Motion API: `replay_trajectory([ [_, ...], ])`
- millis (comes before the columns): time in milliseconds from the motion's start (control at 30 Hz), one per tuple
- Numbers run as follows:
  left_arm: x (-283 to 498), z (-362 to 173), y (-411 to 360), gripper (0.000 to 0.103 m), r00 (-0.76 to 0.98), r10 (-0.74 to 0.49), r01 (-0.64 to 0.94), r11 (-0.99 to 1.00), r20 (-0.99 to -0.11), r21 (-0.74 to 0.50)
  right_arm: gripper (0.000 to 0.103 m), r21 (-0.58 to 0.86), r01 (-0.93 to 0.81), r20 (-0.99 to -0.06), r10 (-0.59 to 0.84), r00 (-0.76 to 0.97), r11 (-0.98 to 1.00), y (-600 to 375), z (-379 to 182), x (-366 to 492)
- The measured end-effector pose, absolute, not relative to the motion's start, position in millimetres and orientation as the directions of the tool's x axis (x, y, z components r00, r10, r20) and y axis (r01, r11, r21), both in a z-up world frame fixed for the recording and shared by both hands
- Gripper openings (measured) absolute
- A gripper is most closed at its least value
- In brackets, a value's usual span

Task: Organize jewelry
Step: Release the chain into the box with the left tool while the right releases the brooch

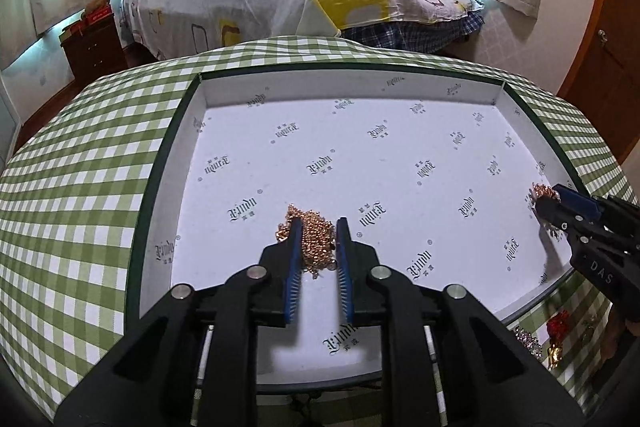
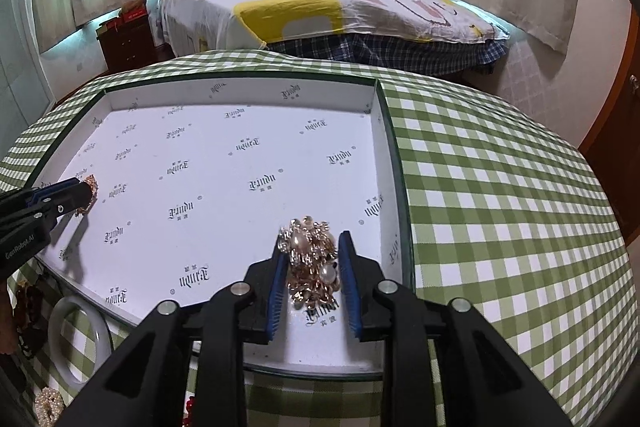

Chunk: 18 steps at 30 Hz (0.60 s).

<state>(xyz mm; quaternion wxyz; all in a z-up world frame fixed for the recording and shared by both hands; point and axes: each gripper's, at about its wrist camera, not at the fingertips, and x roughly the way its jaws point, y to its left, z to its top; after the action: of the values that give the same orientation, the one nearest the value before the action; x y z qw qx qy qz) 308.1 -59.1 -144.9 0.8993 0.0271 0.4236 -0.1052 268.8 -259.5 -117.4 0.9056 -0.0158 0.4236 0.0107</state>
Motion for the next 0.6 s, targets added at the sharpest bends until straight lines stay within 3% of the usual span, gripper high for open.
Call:
replay_trajectory([
  [67,308,-145,-61,0.035,0.623,-0.162,0.216,0.976,-0.765,-0.031,0.037,-0.019,-0.035,-0.764,0.008,0.645,0.999,-259,-117,268],
  [133,308,-144,-63,0.042,0.627,-0.16,0.218,0.976,-0.762,-0.025,0.041,-0.021,-0.041,-0.76,0.01,0.65,0.999,-257,-115,268],
  [233,307,-143,-64,0.054,0.64,-0.16,0.219,0.975,-0.752,-0.02,0.056,-0.034,-0.043,-0.748,0.003,0.663,0.999,-255,-112,266],
  [367,300,-133,-63,0.068,0.674,-0.163,0.213,0.977,-0.72,-0.022,0.062,-0.029,-0.038,-0.728,0.004,0.685,0.999,-256,-105,263],
  [600,282,-108,-56,0.077,0.726,-0.16,0.188,0.982,-0.669,-0.03,0.067,-0.021,-0.029,-0.693,0.006,0.721,0.999,-254,-85,251],
])
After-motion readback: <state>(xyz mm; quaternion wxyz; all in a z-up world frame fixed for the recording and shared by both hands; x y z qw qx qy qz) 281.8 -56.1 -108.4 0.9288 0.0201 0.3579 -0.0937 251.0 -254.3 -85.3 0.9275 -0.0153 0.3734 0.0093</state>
